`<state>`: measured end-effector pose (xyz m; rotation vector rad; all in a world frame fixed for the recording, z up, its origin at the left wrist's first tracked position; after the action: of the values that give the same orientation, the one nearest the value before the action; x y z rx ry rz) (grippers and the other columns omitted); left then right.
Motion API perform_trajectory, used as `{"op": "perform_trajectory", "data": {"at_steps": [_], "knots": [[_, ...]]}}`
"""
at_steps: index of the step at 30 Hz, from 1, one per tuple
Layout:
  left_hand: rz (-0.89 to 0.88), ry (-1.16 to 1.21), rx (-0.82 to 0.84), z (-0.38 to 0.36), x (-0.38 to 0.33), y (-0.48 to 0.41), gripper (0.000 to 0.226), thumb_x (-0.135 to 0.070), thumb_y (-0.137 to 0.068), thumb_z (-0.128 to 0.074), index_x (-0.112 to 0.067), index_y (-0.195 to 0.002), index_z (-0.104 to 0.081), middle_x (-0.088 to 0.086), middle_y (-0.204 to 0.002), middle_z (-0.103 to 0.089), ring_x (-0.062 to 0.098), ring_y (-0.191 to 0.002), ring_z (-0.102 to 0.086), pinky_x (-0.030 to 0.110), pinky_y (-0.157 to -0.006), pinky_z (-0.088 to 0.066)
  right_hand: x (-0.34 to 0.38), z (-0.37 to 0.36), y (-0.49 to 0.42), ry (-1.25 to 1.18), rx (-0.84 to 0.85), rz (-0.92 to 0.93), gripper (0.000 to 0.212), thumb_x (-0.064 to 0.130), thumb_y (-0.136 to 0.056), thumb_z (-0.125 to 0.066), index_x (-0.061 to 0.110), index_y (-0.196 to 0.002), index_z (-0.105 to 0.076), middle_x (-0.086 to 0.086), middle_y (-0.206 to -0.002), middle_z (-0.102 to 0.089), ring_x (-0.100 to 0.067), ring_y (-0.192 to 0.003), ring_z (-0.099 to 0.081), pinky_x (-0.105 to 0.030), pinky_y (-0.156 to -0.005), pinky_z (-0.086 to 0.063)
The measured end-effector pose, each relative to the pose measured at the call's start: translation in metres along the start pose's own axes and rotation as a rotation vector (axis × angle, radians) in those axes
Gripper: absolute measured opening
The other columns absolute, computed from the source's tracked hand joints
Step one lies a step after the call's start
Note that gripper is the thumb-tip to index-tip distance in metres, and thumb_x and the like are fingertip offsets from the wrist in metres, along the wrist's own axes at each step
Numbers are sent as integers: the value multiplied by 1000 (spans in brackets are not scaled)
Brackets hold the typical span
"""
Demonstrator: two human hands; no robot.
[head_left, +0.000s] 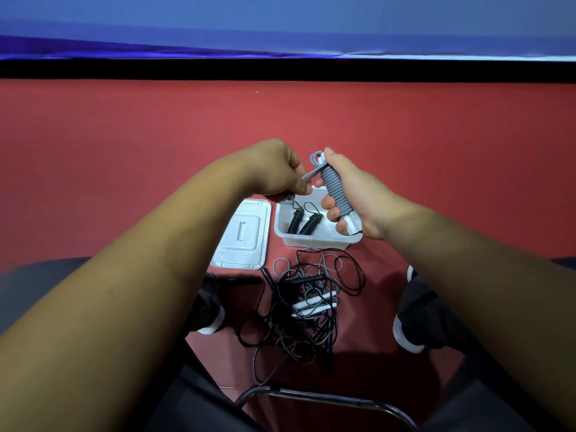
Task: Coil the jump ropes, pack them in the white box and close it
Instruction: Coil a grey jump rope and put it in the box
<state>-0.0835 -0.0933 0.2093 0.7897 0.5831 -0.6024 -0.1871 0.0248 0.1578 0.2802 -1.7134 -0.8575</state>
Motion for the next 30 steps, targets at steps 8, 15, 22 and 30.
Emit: {"op": "perform_trajectory", "data": {"at_steps": [8,15,22,30], "knots": [[-90,378,-56,2,-6,1,18,-17,-94,-77,-3,-102,-69,11,-79,-65,18,-64,-61,26,-64,-59,-2,10,-5,-1,-83,-43,56,74,-93,-47,19,-98,-58,-1,-64,-50,-17,-47,-40,-24,-51,-36],[-120,570,39,-6,-10,2,13,1,-100,-62,-8,-99,-72,10,-92,-75,15,-77,-67,27,-78,-61,-5,12,-9,-136,-28,-88,52,75,-88,-51,24,-100,-56,2,-65,-49,-14,-48,-39,-22,-50,-33],[-117,511,23,-7,-10,4,18,9,-90,-71,-9,-91,-75,5,-75,-74,17,-65,-64,25,-63,-55,0,4,-3,-123,70,-93,62,85,-79,-59,27,-101,-51,4,-66,-43,-12,-49,-35,-20,-50,-30],[20,391,73,-10,5,4,18,0,-84,-80,1,-100,-73,17,-82,-68,20,-64,-61,26,-58,-54,3,5,-3,-95,46,-57,48,66,-89,-52,20,-101,-56,1,-64,-47,-15,-49,-37,-23,-55,-31]]}}
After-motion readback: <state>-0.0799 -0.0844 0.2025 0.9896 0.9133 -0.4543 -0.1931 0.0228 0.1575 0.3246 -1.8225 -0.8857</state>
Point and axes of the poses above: each hand's wrist, its own y-axis away from the middle knuckle, its own z-axis out of the back of the hand, x = y × z, the point moved 8 cm from there along -y, towards the middle knuckle
